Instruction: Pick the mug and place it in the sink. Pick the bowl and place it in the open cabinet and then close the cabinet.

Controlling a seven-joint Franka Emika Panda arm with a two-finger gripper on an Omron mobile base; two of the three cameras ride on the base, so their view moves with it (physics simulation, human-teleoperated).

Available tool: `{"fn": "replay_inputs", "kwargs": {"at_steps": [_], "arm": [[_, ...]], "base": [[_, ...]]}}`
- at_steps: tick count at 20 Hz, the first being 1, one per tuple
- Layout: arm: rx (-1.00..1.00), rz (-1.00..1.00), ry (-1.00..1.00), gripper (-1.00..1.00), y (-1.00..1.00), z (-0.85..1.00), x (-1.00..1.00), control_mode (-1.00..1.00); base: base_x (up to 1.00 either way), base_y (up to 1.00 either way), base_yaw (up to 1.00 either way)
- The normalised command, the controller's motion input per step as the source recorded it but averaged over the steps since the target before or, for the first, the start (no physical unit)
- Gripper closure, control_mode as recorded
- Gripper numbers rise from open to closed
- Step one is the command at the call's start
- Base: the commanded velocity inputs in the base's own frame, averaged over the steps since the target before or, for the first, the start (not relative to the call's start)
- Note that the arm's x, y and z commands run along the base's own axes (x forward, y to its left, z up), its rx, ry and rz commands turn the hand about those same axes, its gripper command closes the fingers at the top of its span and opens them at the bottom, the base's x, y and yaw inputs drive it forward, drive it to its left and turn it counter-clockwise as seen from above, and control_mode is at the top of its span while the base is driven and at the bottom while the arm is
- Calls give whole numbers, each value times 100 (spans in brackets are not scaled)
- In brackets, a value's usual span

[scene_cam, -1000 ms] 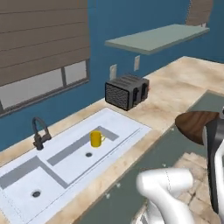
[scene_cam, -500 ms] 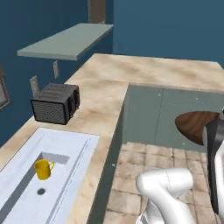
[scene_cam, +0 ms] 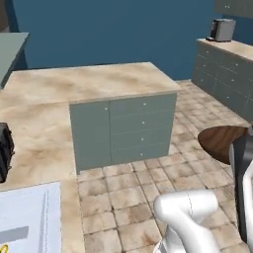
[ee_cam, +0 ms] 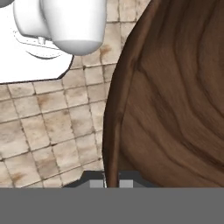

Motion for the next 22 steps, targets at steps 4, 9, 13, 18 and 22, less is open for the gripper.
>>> {"fn": "replay_inputs", "kwargs": {"at_steps": [4, 9, 13, 18, 22], "arm": [[0, 0, 0, 100, 0, 0, 0, 100], [0, 0, 0, 100, 0, 0, 0, 100], [0, 0, 0, 100, 0, 0, 0, 100], [0, 0, 0, 100, 0, 0, 0, 100], [0, 0, 0, 100, 0, 0, 0, 100]], "base": [[0, 0, -74], [0, 0, -68], [0, 0, -66], [18, 15, -34], [22, 43, -17]]}}
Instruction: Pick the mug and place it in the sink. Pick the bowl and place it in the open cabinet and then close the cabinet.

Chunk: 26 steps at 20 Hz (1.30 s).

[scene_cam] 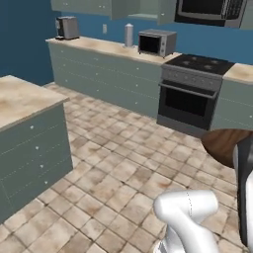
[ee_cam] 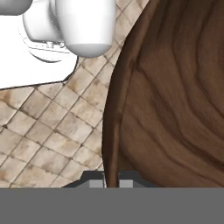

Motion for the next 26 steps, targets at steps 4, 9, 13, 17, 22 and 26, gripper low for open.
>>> {"fn": "replay_inputs", "kwargs": {"at_steps": [4, 9, 13, 17, 22, 26], "arm": [[0, 0, 0, 100, 0, 0, 0, 100], [0, 0, 0, 100, 0, 0, 0, 100], [0, 0, 0, 100, 0, 0, 0, 100], [0, 0, 0, 100, 0, 0, 0, 100], [0, 0, 0, 100, 0, 0, 0, 100], [0, 0, 0, 100, 0, 0, 0, 100]], "base": [[80, 53, -21], [91, 35, -13], [86, 3, 0], [67, -1, 0], [75, -16, 0], [97, -46, 0]]}}
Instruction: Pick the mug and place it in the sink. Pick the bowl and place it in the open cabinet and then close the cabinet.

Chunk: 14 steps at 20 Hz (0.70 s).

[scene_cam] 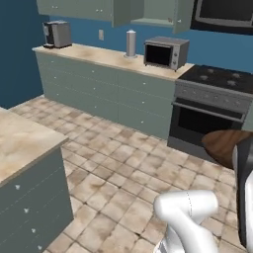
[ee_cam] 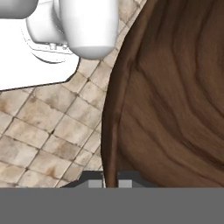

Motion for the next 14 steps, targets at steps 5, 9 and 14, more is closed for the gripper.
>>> {"fn": "replay_inputs", "kwargs": {"at_steps": [5, 9, 14], "arm": [[0, 0, 0, 100, 0, 0, 0, 100], [0, 0, 0, 100, 0, 0, 0, 100], [0, 0, 0, 100, 0, 0, 0, 100]], "base": [[100, -24, -6], [100, -5, -12], [99, -10, -8]]}}
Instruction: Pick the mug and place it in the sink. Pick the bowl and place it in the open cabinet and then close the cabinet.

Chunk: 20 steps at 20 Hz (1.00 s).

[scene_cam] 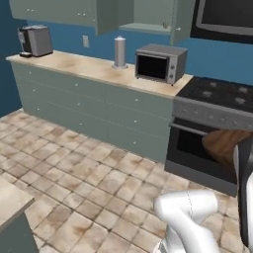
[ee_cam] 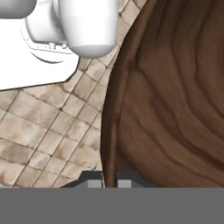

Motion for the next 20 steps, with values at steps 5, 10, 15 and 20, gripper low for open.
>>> {"fn": "replay_inputs", "kwargs": {"at_steps": [5, 10, 15, 20], "arm": [[0, 0, 0, 100, 0, 0, 0, 100], [0, 0, 0, 100, 0, 0, 0, 100], [0, 0, 0, 100, 0, 0, 0, 100], [0, 0, 0, 100, 0, 0, 0, 100]], "base": [[100, -12, 0], [88, -1, 2], [40, 0, 19], [59, 0, 34]]}}
